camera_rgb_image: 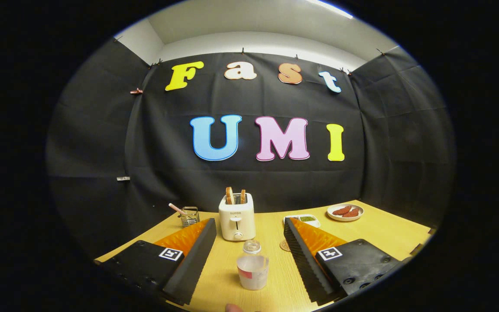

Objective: Take the bottle from table, then pour the juice into the cup, finally place the bottle on the coaster

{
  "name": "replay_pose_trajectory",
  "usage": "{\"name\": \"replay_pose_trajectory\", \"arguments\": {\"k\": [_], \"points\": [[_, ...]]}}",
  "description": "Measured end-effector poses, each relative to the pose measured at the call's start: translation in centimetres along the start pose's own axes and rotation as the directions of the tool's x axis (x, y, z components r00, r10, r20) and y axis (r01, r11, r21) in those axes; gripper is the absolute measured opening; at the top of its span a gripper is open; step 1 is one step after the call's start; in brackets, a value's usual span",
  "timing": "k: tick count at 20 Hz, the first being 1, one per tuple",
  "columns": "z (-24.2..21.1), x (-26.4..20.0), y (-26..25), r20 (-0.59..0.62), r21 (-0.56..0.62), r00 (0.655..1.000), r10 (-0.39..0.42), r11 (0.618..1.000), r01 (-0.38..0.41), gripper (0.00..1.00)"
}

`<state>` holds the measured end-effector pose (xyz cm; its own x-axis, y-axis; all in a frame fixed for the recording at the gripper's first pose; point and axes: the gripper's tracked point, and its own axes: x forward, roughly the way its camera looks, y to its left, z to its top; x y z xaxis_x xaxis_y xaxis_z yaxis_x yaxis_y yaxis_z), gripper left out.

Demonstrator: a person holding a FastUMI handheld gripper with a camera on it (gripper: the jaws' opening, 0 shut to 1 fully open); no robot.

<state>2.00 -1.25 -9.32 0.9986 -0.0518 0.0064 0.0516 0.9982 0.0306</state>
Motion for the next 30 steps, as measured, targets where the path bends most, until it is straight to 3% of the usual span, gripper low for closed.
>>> {"name": "replay_pose_trajectory", "arguments": {"k": [14,25,27,30], "points": [[-13.3,3.5,0.1,-0.068,-0.012,0.997,-0.026,1.000,0.025,0.97],[-15.2,5.4,-0.3,-0.054,-0.020,0.998,-0.034,0.999,0.033,0.97],[-15.4,5.8,-0.5,-0.053,-0.017,0.998,-0.039,0.999,0.038,0.82],[-15.3,5.7,-0.2,-0.051,-0.025,0.998,-0.030,0.999,0.028,0.77]]}}
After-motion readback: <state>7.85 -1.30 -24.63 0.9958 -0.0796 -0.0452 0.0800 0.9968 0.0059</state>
